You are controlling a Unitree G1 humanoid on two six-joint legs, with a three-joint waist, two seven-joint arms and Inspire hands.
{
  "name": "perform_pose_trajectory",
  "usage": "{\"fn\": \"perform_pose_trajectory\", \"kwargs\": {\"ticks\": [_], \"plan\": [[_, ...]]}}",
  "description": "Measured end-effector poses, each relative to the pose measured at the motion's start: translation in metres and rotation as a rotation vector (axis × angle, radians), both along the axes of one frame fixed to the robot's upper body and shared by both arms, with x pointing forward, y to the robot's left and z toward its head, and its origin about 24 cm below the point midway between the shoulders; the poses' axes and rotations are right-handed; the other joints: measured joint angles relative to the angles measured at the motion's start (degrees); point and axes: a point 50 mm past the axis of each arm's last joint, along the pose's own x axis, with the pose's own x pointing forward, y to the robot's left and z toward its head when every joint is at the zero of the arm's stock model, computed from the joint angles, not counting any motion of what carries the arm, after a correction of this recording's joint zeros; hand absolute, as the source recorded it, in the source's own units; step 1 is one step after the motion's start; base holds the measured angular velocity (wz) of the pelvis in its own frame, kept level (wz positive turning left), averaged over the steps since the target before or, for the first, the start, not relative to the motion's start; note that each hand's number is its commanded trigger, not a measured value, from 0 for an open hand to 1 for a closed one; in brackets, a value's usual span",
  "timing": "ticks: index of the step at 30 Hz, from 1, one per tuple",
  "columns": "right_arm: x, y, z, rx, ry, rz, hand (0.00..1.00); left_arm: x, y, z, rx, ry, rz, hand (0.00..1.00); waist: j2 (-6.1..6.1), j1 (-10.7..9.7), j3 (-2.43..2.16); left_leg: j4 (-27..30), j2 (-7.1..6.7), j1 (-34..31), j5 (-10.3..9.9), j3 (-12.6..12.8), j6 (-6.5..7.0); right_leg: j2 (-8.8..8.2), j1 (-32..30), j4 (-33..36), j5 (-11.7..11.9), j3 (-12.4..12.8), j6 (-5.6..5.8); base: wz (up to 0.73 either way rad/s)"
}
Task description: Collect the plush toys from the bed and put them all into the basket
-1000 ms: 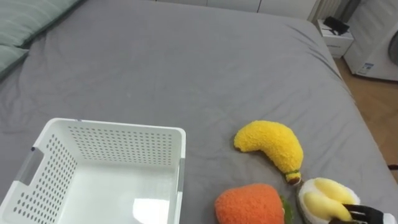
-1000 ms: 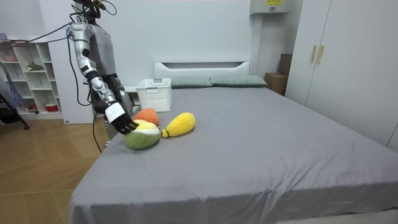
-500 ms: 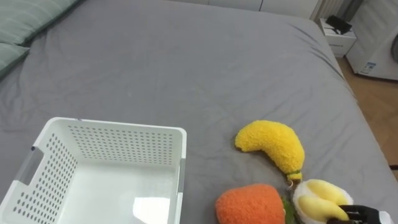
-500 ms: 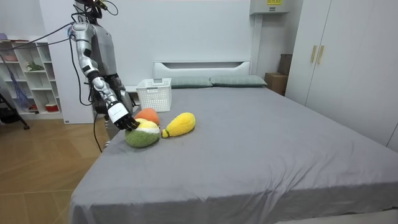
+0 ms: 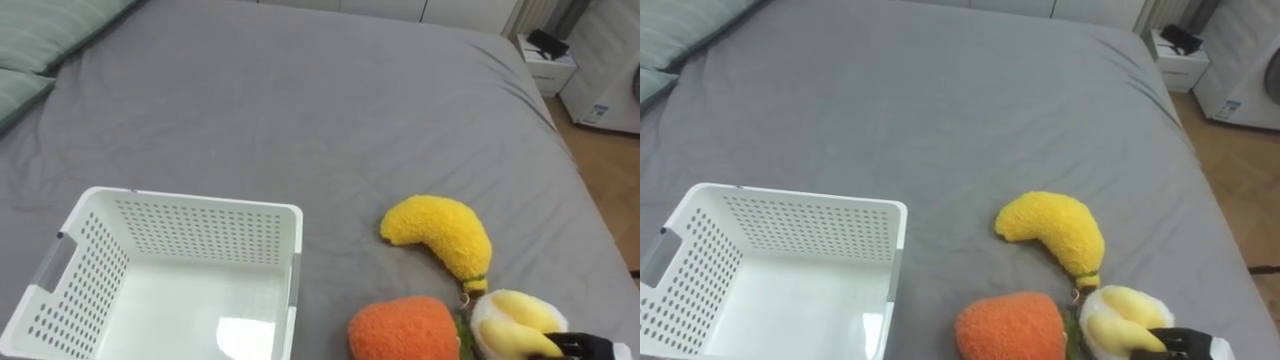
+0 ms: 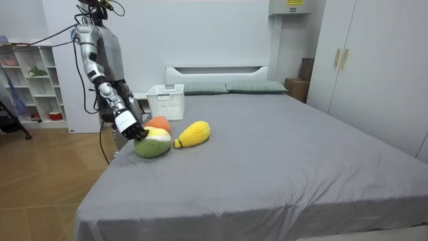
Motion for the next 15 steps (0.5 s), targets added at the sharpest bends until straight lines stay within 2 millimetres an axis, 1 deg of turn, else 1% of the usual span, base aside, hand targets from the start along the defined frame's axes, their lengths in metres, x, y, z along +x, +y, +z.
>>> {"fn": "perform_pose_trajectory", "kwargs": {"ticks": [1,2,4,7,8,10,12,13,15], "plan": [[0.0,0.0,0.0,0.0,-0.001,-0.003,1.0,0.0,0.0,0.0,0.001,0.0,0.003,0.0,-0.06,-0.1,-0.03,0.0,0.0,0.0,0.0,0.0,0.0,-0.05,0.0,0.0,0.0,0.0,0.0,0.0],[0.0,-0.001,0.001,0.0,-0.004,-0.007,1.0,0.0,0.001,0.0,0.004,-0.002,0.01,0.0,-0.3,-0.3,-0.18,0.0,0.0,-0.1,0.0,0.0,0.0,-0.17,0.0,0.0,0.0,0.0,0.0,0.0],[0.003,-0.001,0.003,-0.004,-0.023,-0.005,1.0,-0.001,0.003,0.001,0.009,-0.001,0.01,0.0,-0.39,-0.3,-0.22,-0.1,-0.01,-0.1,0.0,0.0,0.0,-0.18,-0.1,0.0,0.0,0.0,0.0,0.0],[0.018,-0.003,0.016,-0.022,-0.103,0.011,1.0,0.002,0.008,0.003,0.029,-0.005,-0.015,0.0,-0.4,-0.6,-0.25,-0.2,0.02,-0.5,0.0,0.2,0.0,-0.13,-0.6,0.0,0.0,0.5,0.0,-0.05],[0.021,-0.004,0.019,-0.028,-0.121,0.014,1.0,0.004,0.009,0.004,0.033,-0.012,-0.02,0.0,-0.52,-0.9,-0.33,-0.2,0.01,-0.6,0.0,0.2,0.0,-0.14,-0.8,0.0,0.0,0.6,0.0,-0.03],[0.036,-0.003,0.034,-0.057,-0.189,0.054,1.0,0.007,0.011,0.006,0.044,-0.023,-0.031,0.0,-0.69,-1.3,-0.31,-0.4,0.02,-0.7,0.1,0.5,0.01,-0.14,-1.2,0.3,0.0,0.6,0.0,-0.05],[0.057,-0.001,0.056,-0.098,-0.297,0.114,1.0,0.006,0.013,0.007,0.049,-0.025,-0.02,0.0,-0.79,-1.9,-0.35,-0.7,0.09,-0.3,0.1,0.9,-0.01,0.14,-1.1,0.3,0.0,1.0,0.0,-0.08],[0.061,0.0,0.062,-0.106,-0.323,0.125,1.0,0.008,0.013,0.007,0.049,-0.028,-0.021,0.0,-0.93,-1.9,-0.28,-0.8,0.09,-0.2,0.1,1.0,-0.01,0.19,-1.1,0.3,0.0,1.1,0.0,-0.08],[0.079,0.006,0.089,-0.139,-0.449,0.176,1.0,0.011,0.013,0.006,0.045,-0.035,-0.024,0.0,-1.15,-2.3,0.02,-0.8,0.14,-0.2,0.1,1.3,-0.02,0.26,-1.1,0.3,0.0,1.1,-0.01,-0.04]]}}
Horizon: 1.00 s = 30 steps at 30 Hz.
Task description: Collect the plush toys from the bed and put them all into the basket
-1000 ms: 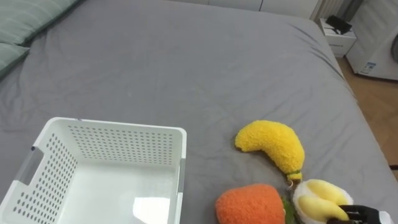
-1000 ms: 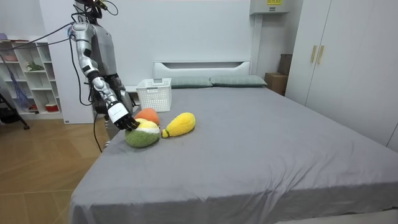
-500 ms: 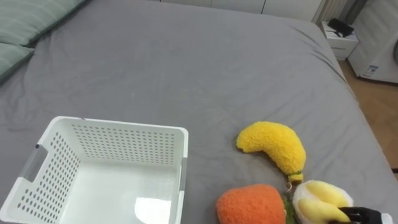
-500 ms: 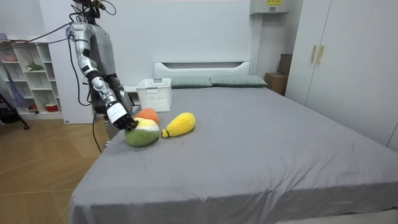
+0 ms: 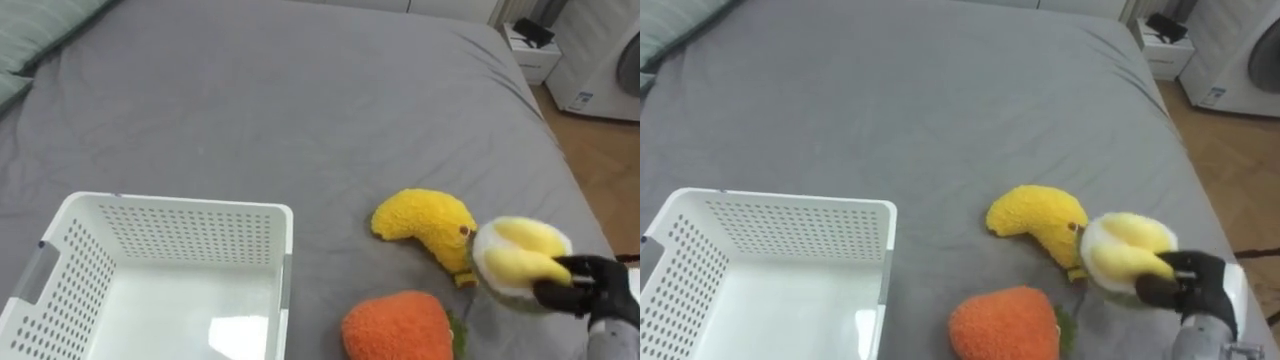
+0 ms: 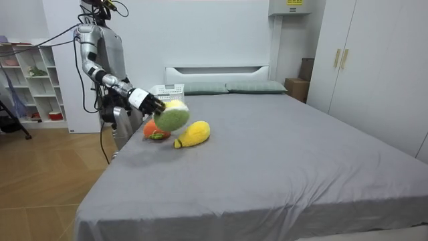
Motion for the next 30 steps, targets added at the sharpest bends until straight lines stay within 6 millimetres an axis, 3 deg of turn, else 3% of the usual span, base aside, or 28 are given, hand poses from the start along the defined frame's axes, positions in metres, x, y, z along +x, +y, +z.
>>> {"fn": "perform_pose_trajectory", "kwargs": {"ticks": [3,7,14,18,24,30], "plan": [[0.013,0.007,0.026,-0.026,-0.116,0.048,1.0,-0.001,-0.001,0.0,-0.002,0.001,0.003,0.0,-0.1,-0.7,0.07,-0.1,0.01,0.0,0.0,0.0,-0.01,-0.02,0.0,-0.1,0.0,-0.1,0.0,0.0],[0.021,0.013,0.046,-0.079,-0.188,0.094,1.0,0.004,-0.004,-0.002,-0.013,-0.001,0.003,0.0,0.15,-0.6,0.18,0.0,0.0,-0.5,0.0,-0.1,0.0,-0.05,-0.3,0.0,0.1,-0.2,0.04,0.0],[0.029,0.024,0.075,-0.137,-0.262,0.176,1.0,0.007,-0.015,-0.005,-0.04,0.0,-0.013,0.0,1.88,0.5,-0.37,-0.1,0.23,-0.9,0.1,0.5,-0.06,-0.17,-1.1,0.8,0.1,0.2,0.05,-0.03],[0.035,0.041,0.092,-0.141,-0.319,0.259,1.0,0.006,-0.016,-0.006,-0.045,0.005,-0.012,0.0,1.59,1.1,-0.17,0.0,0.53,-0.7,0.1,0.9,-0.25,-0.09,-0.8,0.8,0.1,-0.3,0.04,-0.02],[0.051,0.063,0.112,-0.147,-0.377,0.373,1.0,0.004,-0.016,-0.006,-0.049,0.015,-0.02,0.0,0.83,2.3,-0.24,0.0,0.6,-1.2,0.1,0.7,-0.29,-0.09,-1.0,0.9,0.1,-0.6,-0.04,0.01],[0.06,0.091,0.113,-0.118,-0.367,0.501,1.0,0.001,-0.018,-0.007,-0.058,0.043,-0.027,0.0,-0.24,4.7,-0.15,0.5,0.52,-1.6,0.2,-0.6,-0.33,-0.18,-0.9,0.7,0.2,-2.3,-0.09,0.1]]}}
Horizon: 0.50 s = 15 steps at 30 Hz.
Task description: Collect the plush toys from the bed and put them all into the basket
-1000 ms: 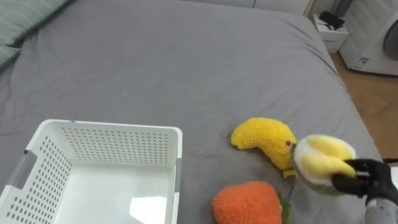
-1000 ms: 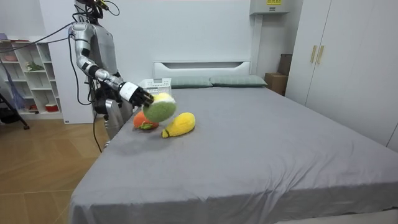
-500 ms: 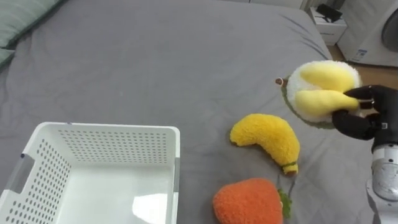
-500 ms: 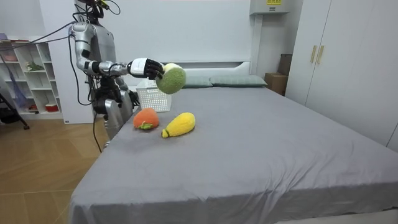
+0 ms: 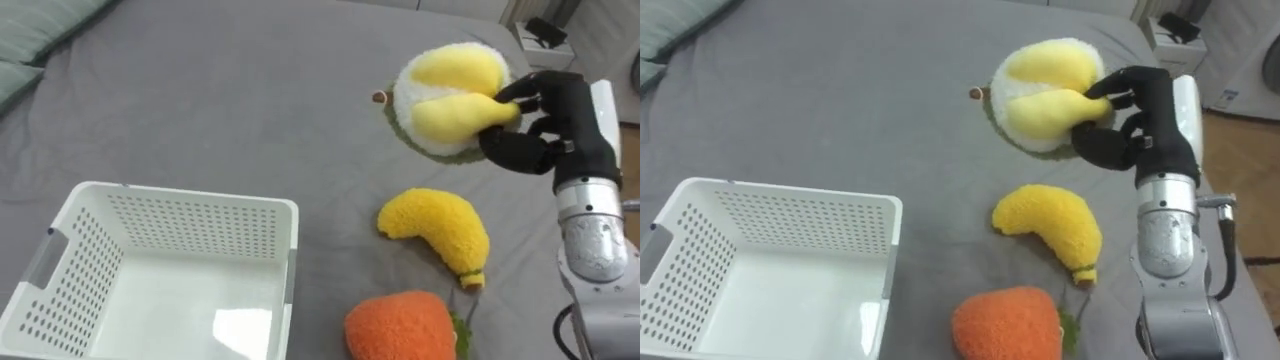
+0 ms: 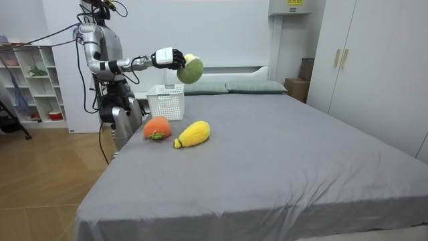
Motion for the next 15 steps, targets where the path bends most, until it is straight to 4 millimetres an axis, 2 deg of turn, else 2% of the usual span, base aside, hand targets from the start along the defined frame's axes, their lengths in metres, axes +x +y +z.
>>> {"fn": "perform_pose_trajectory", "kwargs": {"ticks": [2,4,6,9,15], "plan": [[0.005,0.009,0.003,-0.017,0.004,0.05,1.0,0.0,-0.001,-0.001,-0.004,0.008,-0.005,0.0,-0.24,1.0,0.18,0.0,-0.01,-0.3,0.0,-0.1,0.0,0.0,-0.2,0.0,0.0,-0.1,0.0,0.05],[0.008,0.017,0.008,-0.057,-0.001,0.092,1.0,-0.002,-0.001,-0.001,-0.009,0.02,-0.019,0.0,-0.41,1.3,0.18,0.1,-0.07,-1.0,0.0,-0.6,0.0,-0.02,-0.4,-0.1,0.0,-0.7,0.0,0.13],[0.01,0.026,0.019,-0.07,-0.035,0.133,1.0,-0.003,-0.002,-0.002,-0.013,0.024,-0.021,0.0,-0.48,2.7,0.15,0.4,-0.24,-1.4,0.0,-1.6,0.02,-0.19,-0.4,-0.2,0.0,-1.8,0.0,0.18],[0.014,0.044,0.029,-0.07,-0.076,0.202,1.0,-0.003,-0.002,-0.002,-0.014,0.032,-0.02,0.0,-0.61,2.9,0.05,0.8,-0.55,-2.0,0.0,-2.6,0.06,-0.46,0.0,-1.0,0.0,-3.2,0.0,0.2],[0.018,0.07,0.03,-0.09,-0.053,0.314,1.0,0.01,-0.003,-0.001,-0.015,0.021,-0.053,0.0,-0.52,4.5,0.06,1.3,-0.75,-2.9,0.1,-3.8,0.14,-0.65,0.0,-1.0,0.0,-4.1,0.01,0.11]]}}
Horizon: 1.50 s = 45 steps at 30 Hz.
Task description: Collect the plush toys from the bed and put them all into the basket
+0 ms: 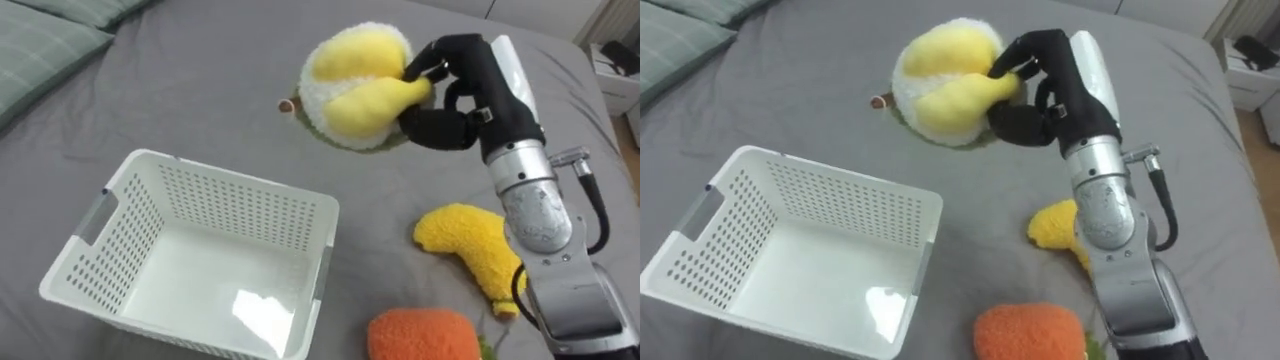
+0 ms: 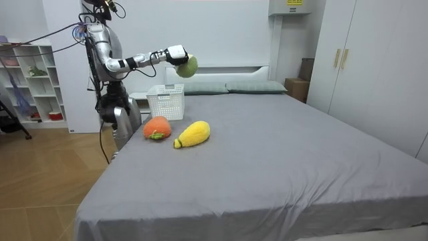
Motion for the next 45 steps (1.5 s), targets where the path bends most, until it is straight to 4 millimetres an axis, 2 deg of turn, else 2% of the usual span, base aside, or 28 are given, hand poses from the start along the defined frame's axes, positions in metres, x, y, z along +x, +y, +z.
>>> {"fn": "perform_pose_trajectory", "kwargs": {"ticks": [7,12,17,21,25,27,28,29,30,33,35,36,37,45], "plan": [[-0.006,0.03,-0.012,-0.026,0.092,0.151,1.0,0.009,-0.002,0.0,-0.005,0.006,-0.054,0.0,0.11,2.4,0.08,0.2,-0.02,0.0,0.0,-0.3,-0.01,0.04,0.1,0.0,0.0,0.2,0.0,0.01],[-0.012,0.058,-0.019,-0.018,0.138,0.273,1.0,0.027,-0.004,0.001,-0.005,-0.03,-0.083,0.0,0.17,4.2,0.15,0.1,-0.05,-0.1,0.0,-0.4,-0.02,0.01,0.1,0.0,0.0,-0.3,-0.01,0.01],[-0.014,0.079,-0.016,-0.025,0.147,0.361,1.0,0.036,-0.007,0.002,-0.009,-0.046,-0.104,0.0,0.31,4.6,0.25,0.1,-0.1,-0.3,0.0,-0.7,-0.01,0.04,0.0,-0.1,0.0,-0.5,-0.01,0.01],[-0.02,0.09,-0.021,-0.064,0.174,0.425,1.0,0.046,-0.012,0.003,-0.01,-0.068,-0.15,0.0,0.79,5.7,0.52,0.1,-0.11,-0.7,0.0,-0.8,-0.01,0.06,-0.3,-0.1,0.0,-0.7,-0.01,0.0],[-0.026,0.099,-0.027,-0.103,0.204,0.478,0.98,0.049,-0.012,0.004,-0.007,-0.077,-0.174,0.0,0.88,5.9,0.51,0.1,-0.13,-1.5,0.1,-0.9,-0.03,0.0,-1.1,0.0,0.0,-0.9,-0.02,0.0],[-0.029,0.102,-0.03,-0.111,0.23,0.511,0.59,0.051,-0.012,0.005,-0.004,-0.075,-0.192,0.0,0.89,5.8,0.52,0.1,-0.13,-1.3,0.1,-1.0,-0.02,-0.02,-1.1,-0.1,0.0,-1.2,-0.02,0.02],[-0.029,0.103,-0.031,-0.112,0.235,0.518,0.55,0.051,-0.013,0.005,-0.005,-0.075,-0.193,0.0,0.89,5.8,0.52,0.2,-0.15,-1.2,0.2,-1.0,-0.01,-0.04,-1.1,-0.1,0.0,-1.2,-0.02,0.0],[-0.031,0.106,-0.034,-0.118,0.25,0.53,0.4,0.052,-0.013,0.005,-0.005,-0.076,-0.201,0.0,0.88,5.8,0.53,0.2,-0.15,-1.2,0.2,-1.0,0.0,-0.06,-1.1,-0.1,0.0,-1.2,-0.02,0.0],[-0.032,0.107,-0.039,-0.128,0.271,0.543,0.35,0.054,-0.014,0.005,-0.007,-0.077,-0.219,0.0,0.86,5.8,0.52,0.2,-0.16,-1.2,0.2,-0.9,0.01,-0.07,-1.1,-0.1,0.0,-1.2,-0.02,0.0],[-0.035,0.111,-0.05,-0.155,0.327,0.577,0.31,0.061,-0.017,0.005,-0.023,-0.087,-0.242,0.0,0.79,5.7,0.53,0.0,-0.17,-1.2,0.2,-1.0,0.02,-0.05,-1.0,-0.1,0.0,-1.1,-0.02,0.0],[-0.035,0.111,-0.053,-0.166,0.346,0.582,0.08,0.062,-0.018,0.005,-0.029,-0.088,-0.244,0.0,0.72,5.7,0.53,0.0,-0.17,-1.2,0.2,-1.0,0.02,0.0,-1.0,-0.1,0.0,-1.1,-0.02,0.0],[-0.035,0.11,-0.055,-0.169,0.355,0.58,0.07,0.062,-0.018,0.005,-0.032,-0.085,-0.244,0.0,0.7,5.7,0.53,0.0,-0.17,-1.1,0.2,-0.9,0.02,0.03,-0.9,-0.1,0.0,-0.8,-0.02,0.0],[-0.035,0.11,-0.057,-0.17,0.36,0.577,0.01,0.061,-0.018,0.004,-0.033,-0.084,-0.244,0.0,0.69,5.7,0.52,0.0,-0.17,-1.1,0.2,-0.9,0.02,0.03,-0.9,-0.1,0.0,-0.6,-0.02,0.0],[-0.034,0.109,-0.06,-0.174,0.378,0.577,0.0,0.06,-0.018,0.004,-0.038,-0.077,-0.243,0.0,0.59,5.7,0.56,0.0,-0.17,-1.1,0.2,-1.0,0.02,-0.01,-0.9,-0.1,0.0,-0.6,-0.02,0.0]]}}
